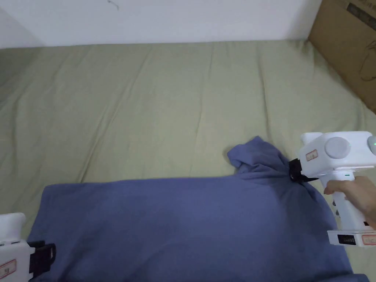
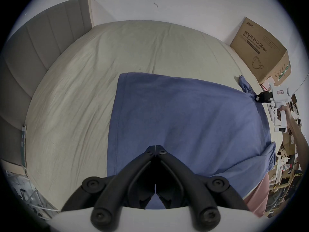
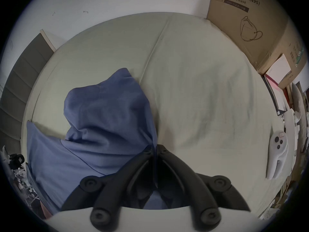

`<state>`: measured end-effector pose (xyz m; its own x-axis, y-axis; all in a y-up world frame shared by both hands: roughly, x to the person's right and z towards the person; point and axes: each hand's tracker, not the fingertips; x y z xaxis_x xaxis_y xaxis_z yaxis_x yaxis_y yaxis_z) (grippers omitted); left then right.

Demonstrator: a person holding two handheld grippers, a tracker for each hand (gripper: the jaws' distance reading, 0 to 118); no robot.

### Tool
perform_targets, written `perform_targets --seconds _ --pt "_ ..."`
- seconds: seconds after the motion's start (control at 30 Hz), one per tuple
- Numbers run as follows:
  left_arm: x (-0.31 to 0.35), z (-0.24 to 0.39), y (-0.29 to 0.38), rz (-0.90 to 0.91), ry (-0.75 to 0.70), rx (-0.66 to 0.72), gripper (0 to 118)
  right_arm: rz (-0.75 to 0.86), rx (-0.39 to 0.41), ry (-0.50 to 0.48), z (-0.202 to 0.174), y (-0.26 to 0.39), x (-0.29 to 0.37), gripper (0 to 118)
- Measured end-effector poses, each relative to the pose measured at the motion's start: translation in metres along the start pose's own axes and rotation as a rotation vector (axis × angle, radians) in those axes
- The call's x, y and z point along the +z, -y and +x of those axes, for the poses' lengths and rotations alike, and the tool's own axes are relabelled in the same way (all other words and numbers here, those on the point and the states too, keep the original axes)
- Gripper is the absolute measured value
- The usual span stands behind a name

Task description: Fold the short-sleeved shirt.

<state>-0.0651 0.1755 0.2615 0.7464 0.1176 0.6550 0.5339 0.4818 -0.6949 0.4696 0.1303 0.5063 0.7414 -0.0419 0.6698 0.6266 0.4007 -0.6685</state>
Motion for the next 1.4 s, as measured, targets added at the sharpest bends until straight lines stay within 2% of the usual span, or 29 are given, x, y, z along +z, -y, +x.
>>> perform_targets --seconds 0.23,0.37,0.4,0.43,0.5,0.53,0.57,0.63,0.7,0.73,0.8,0.83,0.87,0.9,0.97,1.07,1.23,1.4 --pt "0.000 -0.007 -0.010 0.015 -0.007 0.007 0 0.028 0.033 0.009 -0.009 0.002 0.016 2" --pt "-0.012 -0.022 -0.031 0.011 0.033 0.027 0 0.043 0.015 -0.004 -0.004 -0.001 0.024 2" --pt "-0.018 -0.026 -0.040 0.008 0.024 0.041 5 0.043 0.018 -0.004 -0.005 -0.001 0.025 2" --pt "-0.024 -0.028 -0.051 0.007 0.009 0.048 28 0.046 0.027 0.000 -0.005 -0.002 0.026 2" --pt "-0.039 -0.033 -0.072 0.014 -0.010 0.036 91 0.046 0.034 0.004 -0.005 -0.002 0.026 2" --pt "-0.049 -0.035 -0.082 0.011 -0.025 0.042 116 0.045 0.034 0.005 -0.006 -0.002 0.026 2" --pt "-0.056 -0.038 -0.090 0.022 -0.016 0.055 118 0.044 0.032 0.005 -0.006 -0.003 0.025 2" --pt "-0.068 -0.045 -0.111 0.045 0.022 0.123 112 0.039 0.022 0.002 -0.005 -0.003 0.024 2" --pt "-0.087 -0.049 -0.126 0.035 -0.001 0.123 112 0.035 0.020 0.002 -0.005 -0.004 0.022 2" --pt "-0.099 -0.051 -0.133 -0.001 -0.035 0.132 109 0.032 0.017 0.002 -0.005 -0.005 0.020 2" --pt "-0.123 -0.049 -0.136 -0.089 -0.062 0.118 80 0.028 0.010 0.003 -0.005 -0.005 0.019 2" --pt "-0.137 -0.049 -0.134 -0.124 -0.047 0.103 80 0.027 0.003 0.004 -0.006 -0.004 0.020 2" --pt "-0.142 -0.048 -0.131 -0.123 -0.124 0.067 75 0.026 0.000 0.003 -0.007 -0.004 0.020 2" --pt "-0.132 -0.043 -0.133 -0.085 -0.100 0.090 63 0.028 -0.001 0.004 -0.006 -0.004 0.022 2" --pt "-0.119 -0.040 -0.136 -0.051 -0.130 0.040 1 0.034 -0.016 -0.010 -0.004 -0.004 0.027 2" --pt "-0.107 -0.051 -0.135 -0.049 -0.019 0.161 1 0.051 -0.040 -0.041 -0.004 0.000 0.042 2" --pt "-0.060 -0.039 -0.118 0.013 -0.044 0.015 1 0.125 0.003 -0.036 -0.005 0.023 0.090 2" --pt "0.010 -0.047 -0.079 0.066 -0.004 0.006 1 0.179 0.008 -0.055 0.002 0.075 0.148 2"
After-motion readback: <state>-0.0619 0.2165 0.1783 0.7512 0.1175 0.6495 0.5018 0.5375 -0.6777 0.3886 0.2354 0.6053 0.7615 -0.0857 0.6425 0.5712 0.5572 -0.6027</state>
